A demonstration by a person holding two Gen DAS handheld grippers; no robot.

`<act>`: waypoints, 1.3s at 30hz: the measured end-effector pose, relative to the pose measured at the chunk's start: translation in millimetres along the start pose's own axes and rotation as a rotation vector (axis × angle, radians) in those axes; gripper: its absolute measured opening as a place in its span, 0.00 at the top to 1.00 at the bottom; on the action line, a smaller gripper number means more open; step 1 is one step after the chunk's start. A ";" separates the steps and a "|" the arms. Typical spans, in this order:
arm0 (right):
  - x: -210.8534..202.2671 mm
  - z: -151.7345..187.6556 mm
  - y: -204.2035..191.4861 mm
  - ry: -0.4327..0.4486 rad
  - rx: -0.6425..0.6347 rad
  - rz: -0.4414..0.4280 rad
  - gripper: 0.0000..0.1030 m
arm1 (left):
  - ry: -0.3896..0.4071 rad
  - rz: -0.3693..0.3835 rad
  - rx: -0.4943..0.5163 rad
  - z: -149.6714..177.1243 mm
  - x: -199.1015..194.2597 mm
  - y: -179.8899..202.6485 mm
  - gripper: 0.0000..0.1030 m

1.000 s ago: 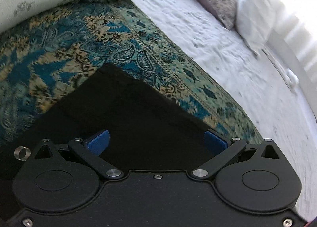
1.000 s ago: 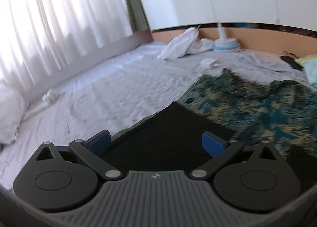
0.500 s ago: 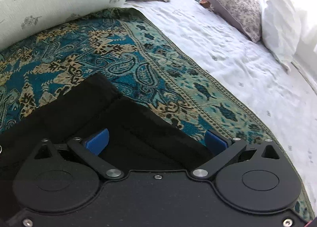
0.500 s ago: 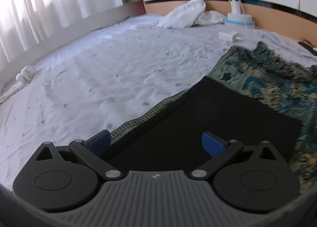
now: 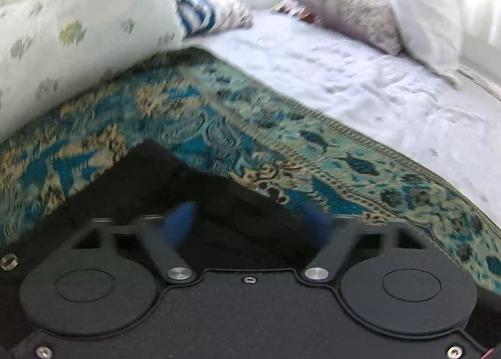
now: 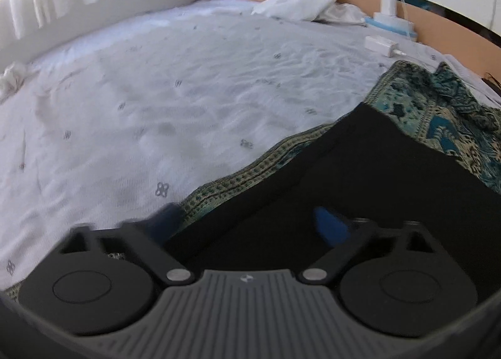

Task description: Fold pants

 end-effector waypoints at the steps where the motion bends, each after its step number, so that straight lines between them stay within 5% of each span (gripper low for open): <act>1: -4.1 -1.4 2.8 0.008 0.009 -0.038 0.77 | 0.020 0.026 0.009 -0.2 -5.5 -0.4 0.83; 2: -8.0 -1.7 7.0 0.004 0.035 -0.061 0.89 | 0.033 0.073 0.015 -0.4 -10.5 0.3 0.95; 4: -18.5 -1.5 19.5 -0.001 0.100 -0.093 0.95 | 0.013 0.114 0.000 1.9 -15.3 -4.7 0.98; 12: -100.9 -11.8 62.2 0.078 0.111 -0.178 0.96 | 0.041 0.252 -0.016 -9.1 -62.5 -58.5 0.98; 21: -241.5 24.9 151.6 0.176 0.122 -0.294 0.96 | 0.080 0.383 -0.011 6.8 -118.5 -178.1 0.98; 31: -314.9 116.3 256.6 0.115 0.186 -0.215 0.96 | 0.104 0.447 0.040 65.4 -152.9 -276.3 0.98; 39: -352.4 156.5 313.0 0.140 0.202 -0.098 0.98 | 0.128 0.389 0.084 96.7 -144.8 -320.5 0.98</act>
Point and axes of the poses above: each gripper's, at about its wrist camera, not at the fingertips, and x roughly the way its jaws point, y to its right, z to its underside, the point moved 10 cm from there along x, roughly the way its jaws point, and after that the axes turned 14 degrees about -z, right-handed, at the moved point
